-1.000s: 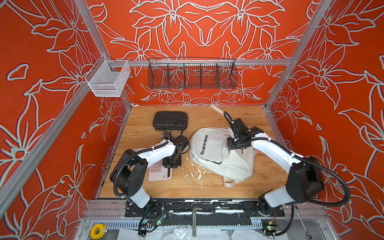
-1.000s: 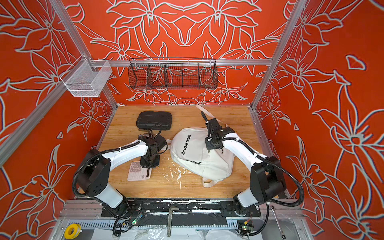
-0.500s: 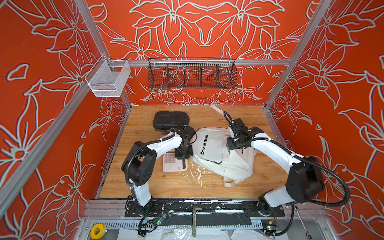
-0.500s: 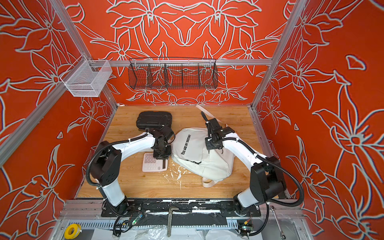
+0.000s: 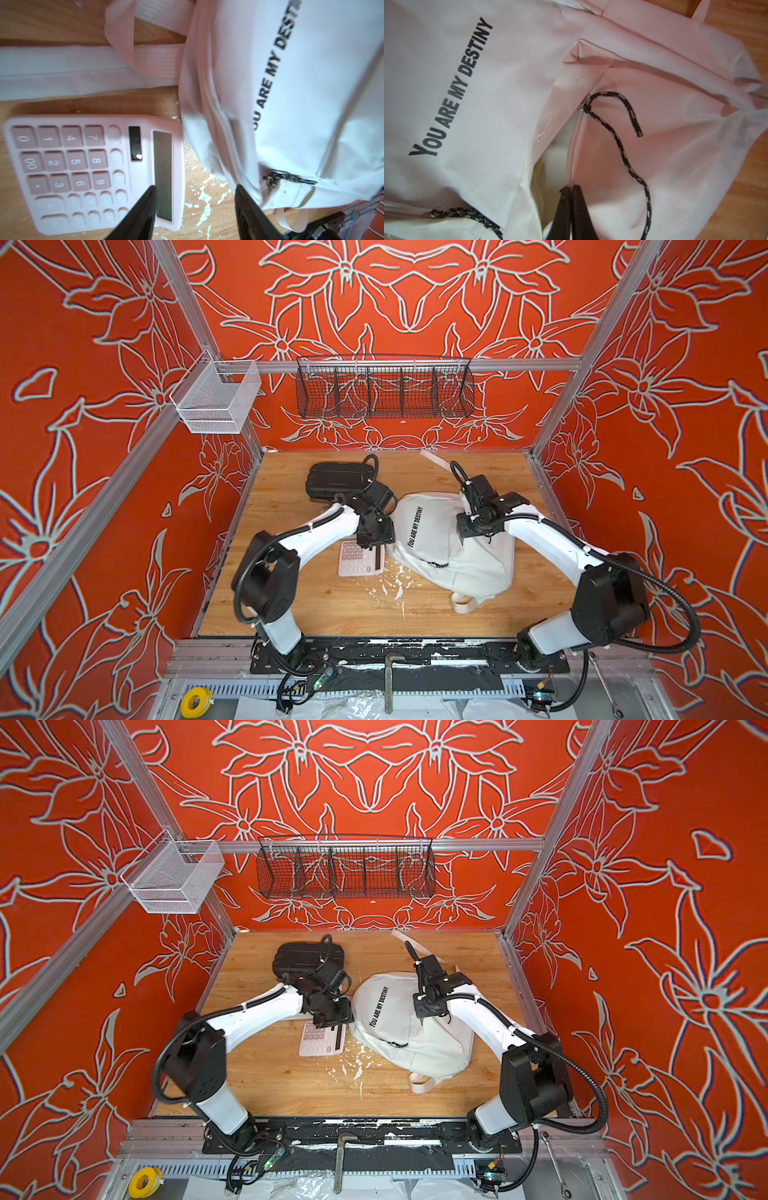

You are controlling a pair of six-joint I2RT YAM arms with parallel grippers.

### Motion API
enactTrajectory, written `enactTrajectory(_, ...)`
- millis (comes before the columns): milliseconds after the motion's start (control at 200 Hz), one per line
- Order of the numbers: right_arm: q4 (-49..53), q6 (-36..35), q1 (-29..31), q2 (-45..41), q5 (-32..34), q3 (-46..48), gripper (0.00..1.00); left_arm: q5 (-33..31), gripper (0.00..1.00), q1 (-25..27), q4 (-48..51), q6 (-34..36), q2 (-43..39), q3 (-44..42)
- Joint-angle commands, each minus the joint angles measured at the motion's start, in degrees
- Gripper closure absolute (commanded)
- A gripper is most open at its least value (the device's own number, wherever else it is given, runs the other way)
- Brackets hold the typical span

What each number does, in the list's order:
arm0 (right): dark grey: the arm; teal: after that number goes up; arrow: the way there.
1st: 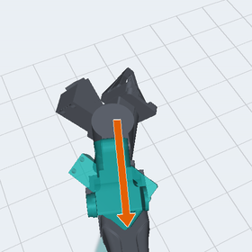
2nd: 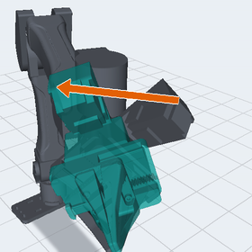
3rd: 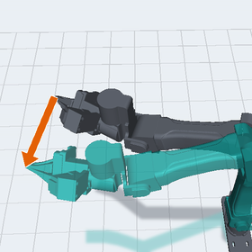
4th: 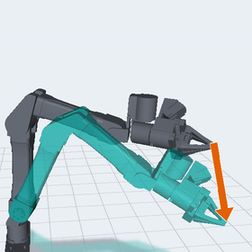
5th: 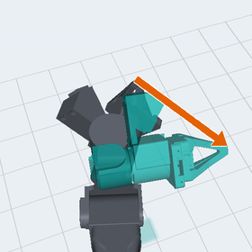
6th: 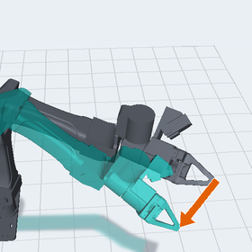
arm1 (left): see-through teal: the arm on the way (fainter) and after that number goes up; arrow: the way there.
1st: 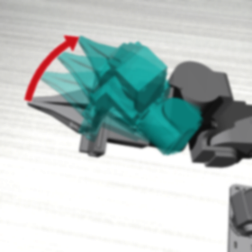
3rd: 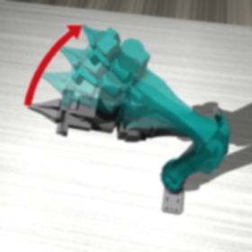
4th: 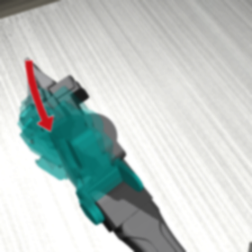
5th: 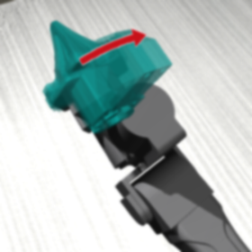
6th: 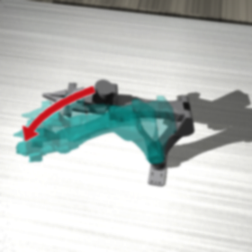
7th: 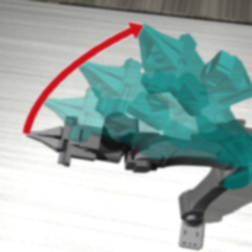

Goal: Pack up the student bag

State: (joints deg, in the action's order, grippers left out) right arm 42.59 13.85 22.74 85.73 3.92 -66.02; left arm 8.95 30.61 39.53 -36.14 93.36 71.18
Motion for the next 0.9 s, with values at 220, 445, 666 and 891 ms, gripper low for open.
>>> enactTrajectory(220,1.10,-1.44,0.30,-0.32,-1.63,-4.03,1.00,11.69,0.29,-13.70,-9.38,2.25,-16.17,-18.74)
enactTrajectory(445,2.97,-0.54,-3.06,1.27,0.10,-4.32,1.00,0.08,0.10,-6.24,-6.82,7.85,-18.86,-18.52)
enactTrajectory(666,3.99,0.26,-7.45,3.10,-0.69,-5.35,1.00,-13.99,0.29,4.18,4.65,8.53,-8.11,-7.56)
enactTrajectory(891,3.73,0.23,-8.66,2.13,-2.53,-4.32,1.00,-12.19,0.17,1.32,3.70,6.00,-8.44,-11.79)
